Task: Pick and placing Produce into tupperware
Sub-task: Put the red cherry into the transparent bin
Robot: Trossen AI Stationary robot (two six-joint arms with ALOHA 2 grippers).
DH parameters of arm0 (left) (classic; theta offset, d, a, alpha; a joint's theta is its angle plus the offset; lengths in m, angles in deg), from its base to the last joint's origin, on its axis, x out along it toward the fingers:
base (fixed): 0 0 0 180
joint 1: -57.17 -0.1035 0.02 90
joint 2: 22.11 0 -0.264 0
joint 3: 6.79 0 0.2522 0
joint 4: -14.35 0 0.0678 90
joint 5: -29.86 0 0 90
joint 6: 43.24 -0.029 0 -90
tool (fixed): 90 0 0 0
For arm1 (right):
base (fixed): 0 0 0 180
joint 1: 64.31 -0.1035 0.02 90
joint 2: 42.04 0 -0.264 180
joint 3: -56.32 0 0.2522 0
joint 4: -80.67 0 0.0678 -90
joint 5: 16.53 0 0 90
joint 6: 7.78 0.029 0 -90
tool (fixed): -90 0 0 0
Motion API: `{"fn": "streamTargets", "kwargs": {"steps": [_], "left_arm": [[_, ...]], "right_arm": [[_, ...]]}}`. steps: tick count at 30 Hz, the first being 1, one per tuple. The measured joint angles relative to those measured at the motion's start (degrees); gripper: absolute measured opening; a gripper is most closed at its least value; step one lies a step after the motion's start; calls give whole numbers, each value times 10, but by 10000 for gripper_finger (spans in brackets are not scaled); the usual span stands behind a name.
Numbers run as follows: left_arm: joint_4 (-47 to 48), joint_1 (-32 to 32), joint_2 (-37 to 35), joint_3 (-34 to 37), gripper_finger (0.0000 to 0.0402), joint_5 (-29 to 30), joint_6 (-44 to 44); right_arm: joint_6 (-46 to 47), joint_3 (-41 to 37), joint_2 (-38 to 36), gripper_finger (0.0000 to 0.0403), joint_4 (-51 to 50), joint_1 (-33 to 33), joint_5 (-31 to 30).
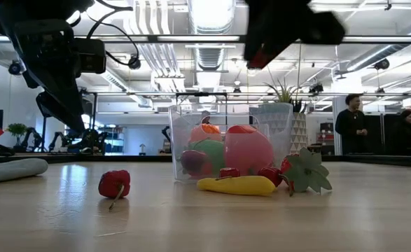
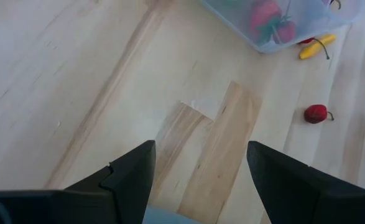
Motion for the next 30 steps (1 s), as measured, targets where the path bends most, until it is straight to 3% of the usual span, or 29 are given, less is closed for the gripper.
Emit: {"fn": "streamTargets", "kwargs": {"steps": [7, 16, 25, 30], "left_arm": [[0, 0, 0, 0, 239, 1, 1], [-1, 0, 0, 0, 239, 1, 0], [-18, 5, 0, 0, 239, -16, -14], [-71, 47, 10, 0, 239, -75, -63]], "right_arm": [[-57, 0, 18, 91, 16, 63, 4], [-84, 0, 17, 171, 16, 76, -6], [-130, -2, 15, 194, 3, -4, -42], [-54, -3, 24, 194, -36, -47, -61]]}}
